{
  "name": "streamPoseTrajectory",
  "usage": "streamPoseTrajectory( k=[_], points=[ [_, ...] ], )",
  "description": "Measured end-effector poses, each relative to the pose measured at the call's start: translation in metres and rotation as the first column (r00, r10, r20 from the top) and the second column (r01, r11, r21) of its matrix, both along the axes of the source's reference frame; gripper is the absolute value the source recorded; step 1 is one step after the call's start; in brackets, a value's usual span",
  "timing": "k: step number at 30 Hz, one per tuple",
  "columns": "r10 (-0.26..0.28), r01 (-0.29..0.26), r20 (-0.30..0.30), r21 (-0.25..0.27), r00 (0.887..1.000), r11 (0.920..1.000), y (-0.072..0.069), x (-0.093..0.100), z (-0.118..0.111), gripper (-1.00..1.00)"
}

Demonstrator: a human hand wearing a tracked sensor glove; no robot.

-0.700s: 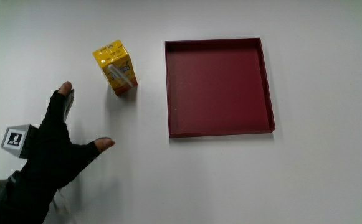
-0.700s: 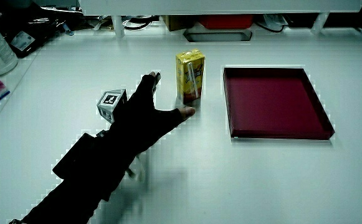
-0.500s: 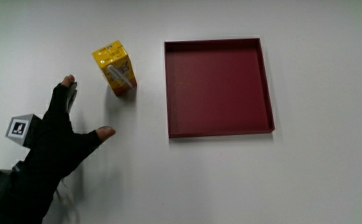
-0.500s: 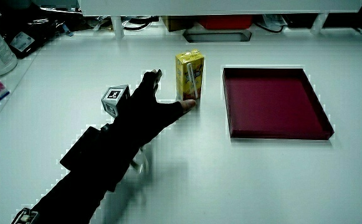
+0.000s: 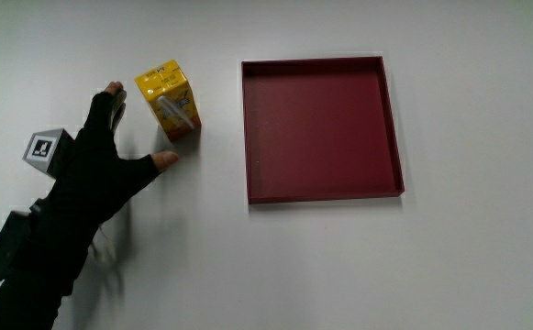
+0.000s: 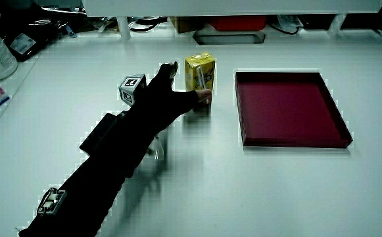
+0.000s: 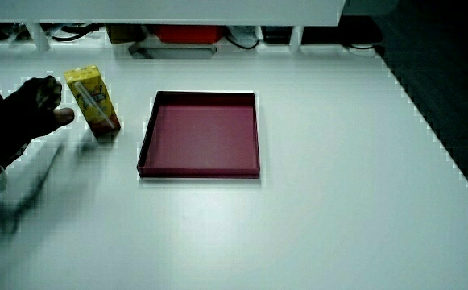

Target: Pick ice redtea

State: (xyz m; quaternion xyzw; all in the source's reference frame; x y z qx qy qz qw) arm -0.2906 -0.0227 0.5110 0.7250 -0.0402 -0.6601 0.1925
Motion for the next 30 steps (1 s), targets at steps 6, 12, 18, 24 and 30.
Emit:
streamPoseTrajectory(
  k=[6,12,18,24,30],
  points=[
    [-0.009,0.008,-0.023,-0.018,1.0,0.9998,-0.017,0.006,0.007,0.0],
    [-0.027,0.026,-0.042,-0.015,0.999,0.9995,-0.028,0.014,0.014,0.0],
    [-0.049,0.049,-0.053,0.002,0.997,0.9988,-0.032,0.02,0.012,0.0],
    [-0.052,0.053,-0.042,0.009,0.998,0.9986,-0.034,0.019,0.016,0.0],
    [-0.061,0.062,-0.033,0.014,0.998,0.998,-0.033,0.019,0.013,0.09]
  ],
)
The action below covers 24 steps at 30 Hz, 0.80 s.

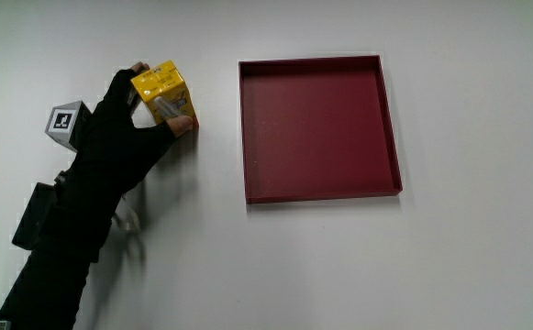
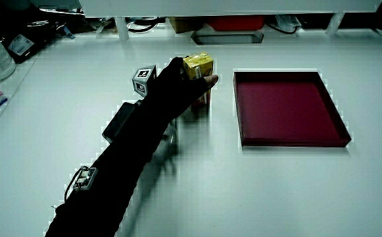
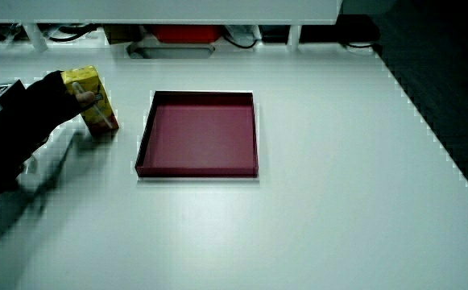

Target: Pick ice redtea

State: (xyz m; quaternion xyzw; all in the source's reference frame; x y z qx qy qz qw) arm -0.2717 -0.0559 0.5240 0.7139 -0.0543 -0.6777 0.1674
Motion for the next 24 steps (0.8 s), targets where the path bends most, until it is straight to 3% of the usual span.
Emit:
streamPoseTrajectory(
  k=[11,21,24],
  points=[
    [-0.092,0.092,0.003,0.026,0.996,0.9954,0.002,-0.014,0.005,0.57],
    [-0.124,0.123,0.012,0.062,0.992,0.9904,0.005,-0.017,0.004,1.0],
    [-0.139,0.138,0.005,0.087,0.99,0.9866,0.008,-0.017,0.002,1.0]
  ],
)
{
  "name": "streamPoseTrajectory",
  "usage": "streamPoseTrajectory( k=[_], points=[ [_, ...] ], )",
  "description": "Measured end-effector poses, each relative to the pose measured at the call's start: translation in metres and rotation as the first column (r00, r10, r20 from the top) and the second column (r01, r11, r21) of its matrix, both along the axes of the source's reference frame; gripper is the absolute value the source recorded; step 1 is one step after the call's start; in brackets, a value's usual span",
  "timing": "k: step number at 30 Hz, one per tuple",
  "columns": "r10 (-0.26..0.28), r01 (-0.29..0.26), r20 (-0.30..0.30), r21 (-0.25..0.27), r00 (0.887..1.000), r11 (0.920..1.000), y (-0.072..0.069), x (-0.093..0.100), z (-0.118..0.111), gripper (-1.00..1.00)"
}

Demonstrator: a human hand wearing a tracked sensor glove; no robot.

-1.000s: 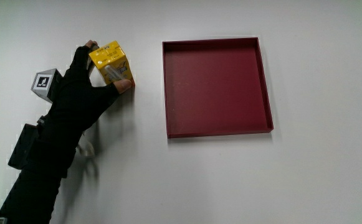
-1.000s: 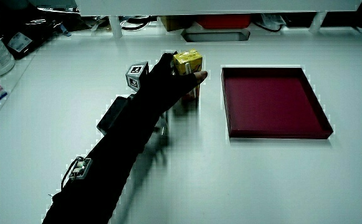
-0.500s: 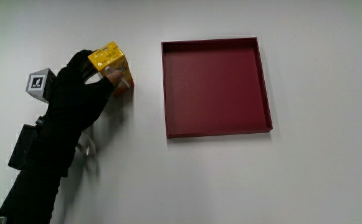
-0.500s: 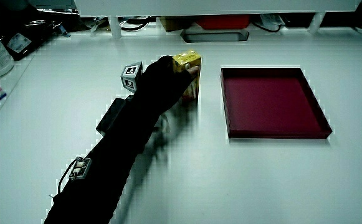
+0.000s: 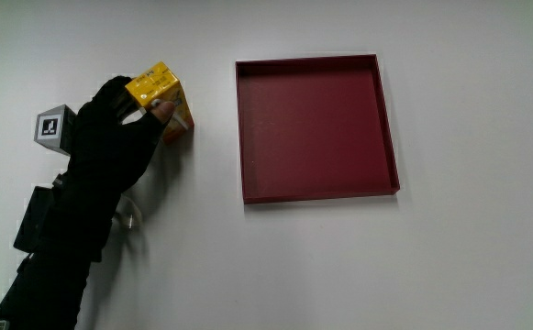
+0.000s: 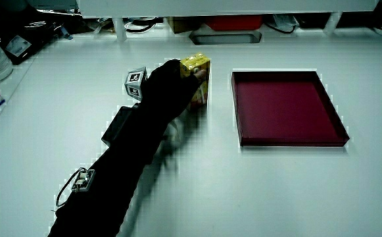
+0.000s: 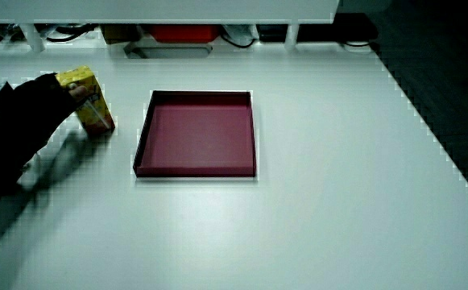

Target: Pick ice redtea

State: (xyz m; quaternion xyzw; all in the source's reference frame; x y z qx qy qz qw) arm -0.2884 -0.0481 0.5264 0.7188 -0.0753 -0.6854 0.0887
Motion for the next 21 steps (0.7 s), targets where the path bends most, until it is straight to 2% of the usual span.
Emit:
streamPoseTrajectory(
  k=[4,8,11,14,15,21],
  points=[
    [-0.003,0.002,0.011,0.018,1.0,0.9998,0.002,-0.001,-0.003,1.0],
    [0.009,-0.008,-0.005,0.066,1.0,0.9978,-0.001,0.004,-0.016,1.0],
    [0.019,-0.018,-0.012,0.083,1.0,0.9964,-0.003,0.012,-0.03,1.0],
    [0.05,-0.044,-0.052,0.112,0.997,0.9927,-0.006,0.028,-0.046,1.0],
    [0.068,-0.056,-0.084,0.134,0.994,0.9894,-0.008,0.035,-0.052,1.0],
    [0.144,-0.132,-0.069,0.158,0.987,0.9785,-0.016,0.068,-0.069,1.0]
  ],
)
